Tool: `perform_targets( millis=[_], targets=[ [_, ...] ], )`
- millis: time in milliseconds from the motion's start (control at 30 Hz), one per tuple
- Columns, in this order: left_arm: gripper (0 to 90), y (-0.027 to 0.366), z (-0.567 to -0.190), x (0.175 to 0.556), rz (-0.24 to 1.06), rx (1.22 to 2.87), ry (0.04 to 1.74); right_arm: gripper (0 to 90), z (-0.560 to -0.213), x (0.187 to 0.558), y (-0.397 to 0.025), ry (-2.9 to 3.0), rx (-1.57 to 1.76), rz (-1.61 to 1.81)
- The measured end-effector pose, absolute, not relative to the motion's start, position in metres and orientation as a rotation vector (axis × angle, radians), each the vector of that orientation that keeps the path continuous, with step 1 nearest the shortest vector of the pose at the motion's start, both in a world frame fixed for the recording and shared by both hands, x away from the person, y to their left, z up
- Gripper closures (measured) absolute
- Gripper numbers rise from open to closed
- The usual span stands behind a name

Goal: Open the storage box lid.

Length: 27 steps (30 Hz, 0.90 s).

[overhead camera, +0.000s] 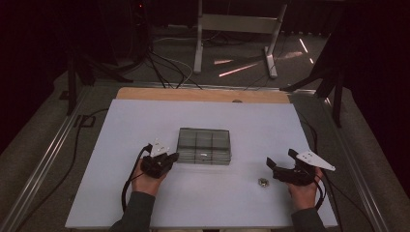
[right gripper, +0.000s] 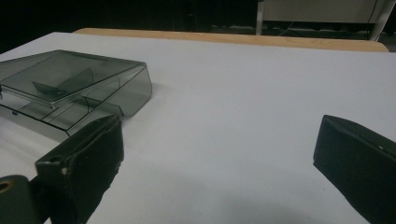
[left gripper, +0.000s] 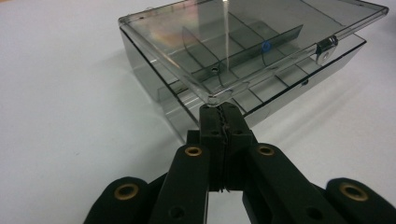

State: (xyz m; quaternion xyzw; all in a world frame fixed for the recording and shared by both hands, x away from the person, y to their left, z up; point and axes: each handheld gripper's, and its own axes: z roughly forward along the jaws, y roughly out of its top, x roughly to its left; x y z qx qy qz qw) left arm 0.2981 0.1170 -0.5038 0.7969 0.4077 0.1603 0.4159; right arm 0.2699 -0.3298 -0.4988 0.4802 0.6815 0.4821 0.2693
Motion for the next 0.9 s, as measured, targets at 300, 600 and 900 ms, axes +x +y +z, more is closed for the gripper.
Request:
perform_targets(
  millis=[300,600,900],
  targets=[
    [90.0,0.113,-0.503,0.304,0.402,1.999,1.028,1.9,-0.499,0.270,-0.330,1.836,1.295,1.302],
    [90.0,0.108,-0.505,0.308,0.394,1.991,1.027,1.9,-0.499,0.270,-0.330,1.836,1.295,1.302],
    [90.0,0.105,-0.503,0.313,0.397,1.990,1.032,1.9,-0.499,0.270,-0.330,1.838,1.293,1.302]
  ],
)
